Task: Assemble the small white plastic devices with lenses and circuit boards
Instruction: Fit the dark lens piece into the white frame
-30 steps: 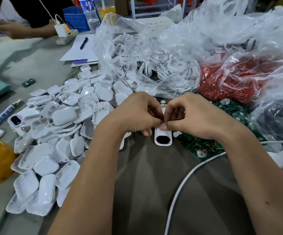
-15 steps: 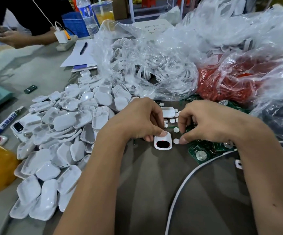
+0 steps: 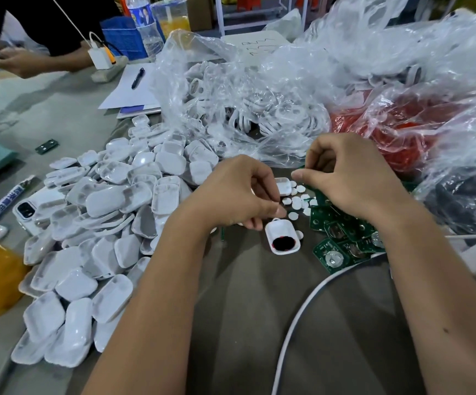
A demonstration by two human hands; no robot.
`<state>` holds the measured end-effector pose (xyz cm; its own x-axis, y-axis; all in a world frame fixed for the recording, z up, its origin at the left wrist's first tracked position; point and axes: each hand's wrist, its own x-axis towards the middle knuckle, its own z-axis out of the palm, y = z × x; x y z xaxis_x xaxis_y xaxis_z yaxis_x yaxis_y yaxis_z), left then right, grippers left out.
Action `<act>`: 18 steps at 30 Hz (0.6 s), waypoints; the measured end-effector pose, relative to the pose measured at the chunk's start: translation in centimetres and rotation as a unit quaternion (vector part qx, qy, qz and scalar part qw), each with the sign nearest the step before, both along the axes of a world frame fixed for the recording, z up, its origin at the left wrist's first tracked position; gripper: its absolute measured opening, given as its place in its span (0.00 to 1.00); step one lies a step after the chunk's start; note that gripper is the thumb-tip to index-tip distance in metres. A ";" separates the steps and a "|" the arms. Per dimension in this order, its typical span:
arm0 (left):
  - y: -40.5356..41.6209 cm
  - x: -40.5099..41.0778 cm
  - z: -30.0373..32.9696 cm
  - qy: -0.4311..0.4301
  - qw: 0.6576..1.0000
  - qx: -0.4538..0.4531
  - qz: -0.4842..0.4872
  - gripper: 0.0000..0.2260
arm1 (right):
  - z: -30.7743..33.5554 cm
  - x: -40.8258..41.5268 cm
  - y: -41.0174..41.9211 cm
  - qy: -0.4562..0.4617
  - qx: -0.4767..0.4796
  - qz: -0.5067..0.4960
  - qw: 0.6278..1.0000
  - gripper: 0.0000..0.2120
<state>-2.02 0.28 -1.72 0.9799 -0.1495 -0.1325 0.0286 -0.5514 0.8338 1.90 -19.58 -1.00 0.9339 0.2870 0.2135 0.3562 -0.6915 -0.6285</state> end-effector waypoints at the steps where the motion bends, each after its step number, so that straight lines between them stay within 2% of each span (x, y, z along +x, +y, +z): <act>1: 0.1 0.1 0.0 -0.025 0.999 -0.010 0.018 0.08 | -0.1 0.0 0.1 -0.003 0.026 -0.001 1.000 0.12; 4: 0.0 0.5 -0.2 -0.072 0.993 -0.068 0.062 0.05 | -0.4 -0.1 0.6 0.011 0.139 0.008 0.990 0.11; 8: -0.6 0.7 -0.6 -0.060 0.979 -0.179 0.076 0.05 | -1.1 -0.2 1.3 0.082 0.279 0.030 0.956 0.08; 13: -0.3 0.9 -0.7 -0.028 0.961 -0.258 0.099 0.05 | -1.3 -0.1 1.4 0.183 0.366 0.031 0.912 0.03; 18: -0.4 1.0 -0.7 -0.012 0.947 -0.301 0.110 0.06 | -1.3 -0.2 1.6 0.177 0.377 0.020 0.909 0.07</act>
<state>-0.98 -0.10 -2.45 0.9977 0.0172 -0.0655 0.0648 0.0417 0.9970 1.69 -17.96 -2.28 0.9744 0.2188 0.0519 0.0548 -0.0074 -0.9985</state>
